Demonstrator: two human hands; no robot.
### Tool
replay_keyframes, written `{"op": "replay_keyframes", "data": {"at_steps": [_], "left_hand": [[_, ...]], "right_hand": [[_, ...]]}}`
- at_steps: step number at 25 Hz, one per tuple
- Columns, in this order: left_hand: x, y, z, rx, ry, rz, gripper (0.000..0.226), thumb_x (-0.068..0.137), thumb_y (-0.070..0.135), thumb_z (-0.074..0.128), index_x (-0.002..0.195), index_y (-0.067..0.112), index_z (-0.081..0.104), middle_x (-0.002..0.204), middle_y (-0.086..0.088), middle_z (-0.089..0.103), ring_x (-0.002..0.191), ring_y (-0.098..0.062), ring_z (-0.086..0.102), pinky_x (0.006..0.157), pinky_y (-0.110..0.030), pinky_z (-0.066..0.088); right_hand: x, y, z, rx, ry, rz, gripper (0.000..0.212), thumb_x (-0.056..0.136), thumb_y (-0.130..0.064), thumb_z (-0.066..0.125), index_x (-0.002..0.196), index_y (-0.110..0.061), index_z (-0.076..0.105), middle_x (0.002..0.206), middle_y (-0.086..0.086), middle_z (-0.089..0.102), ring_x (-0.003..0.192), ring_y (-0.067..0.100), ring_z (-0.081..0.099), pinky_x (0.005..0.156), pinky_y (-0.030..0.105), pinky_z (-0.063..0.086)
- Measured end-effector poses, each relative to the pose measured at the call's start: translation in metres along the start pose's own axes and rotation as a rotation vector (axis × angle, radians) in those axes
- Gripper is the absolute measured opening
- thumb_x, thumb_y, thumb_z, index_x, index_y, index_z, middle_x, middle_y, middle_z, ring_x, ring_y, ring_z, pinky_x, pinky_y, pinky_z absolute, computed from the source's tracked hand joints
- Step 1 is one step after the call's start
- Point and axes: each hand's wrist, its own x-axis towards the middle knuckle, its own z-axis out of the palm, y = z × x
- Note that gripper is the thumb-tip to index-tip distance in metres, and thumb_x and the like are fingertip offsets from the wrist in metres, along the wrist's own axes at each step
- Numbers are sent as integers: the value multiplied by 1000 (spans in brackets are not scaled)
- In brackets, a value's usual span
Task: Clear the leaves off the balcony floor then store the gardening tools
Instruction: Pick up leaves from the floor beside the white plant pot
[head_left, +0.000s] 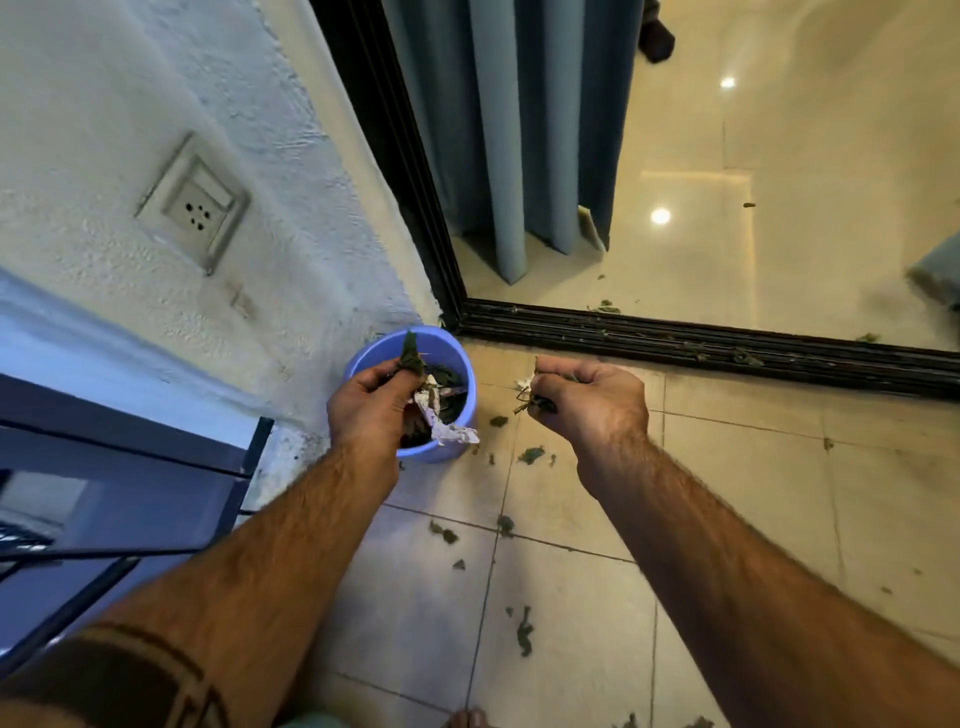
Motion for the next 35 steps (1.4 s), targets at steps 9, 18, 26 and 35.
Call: {"op": "replay_keyframes", "data": {"at_steps": [9,18,26,35], "left_hand": [[120,-19,-42,-86,72,-158,16,89,-7,66,85,8,68,75,-10,70,63,-19,68,54,-26,58],[156,-11,-58,104,-279,-273,36,103,19,51,137,29,56,112,0,63,87,-24,64,65,-38,58],[140,-12,-69,139,-232,-180,48,105,31,50,151,30,42,138,3,53,137,-22,46,99,-36,40],[79,-20,-61,446,-305,152,60,98,26,63,153,25,41,151,6,48,135,-9,48,117,-35,35]], "right_hand": [[64,51,132,35,-49,153,16,86,1,75,86,-14,78,96,8,77,75,22,73,78,37,65],[61,49,204,-147,-321,129,48,103,-2,42,146,-23,47,104,7,63,78,22,62,68,38,56],[53,54,187,-263,-188,-213,41,99,-10,60,139,-15,57,119,4,70,101,16,67,99,31,54],[8,31,110,-420,-233,-358,59,92,-32,73,145,-21,51,128,-3,63,93,-2,61,86,11,47]]}}
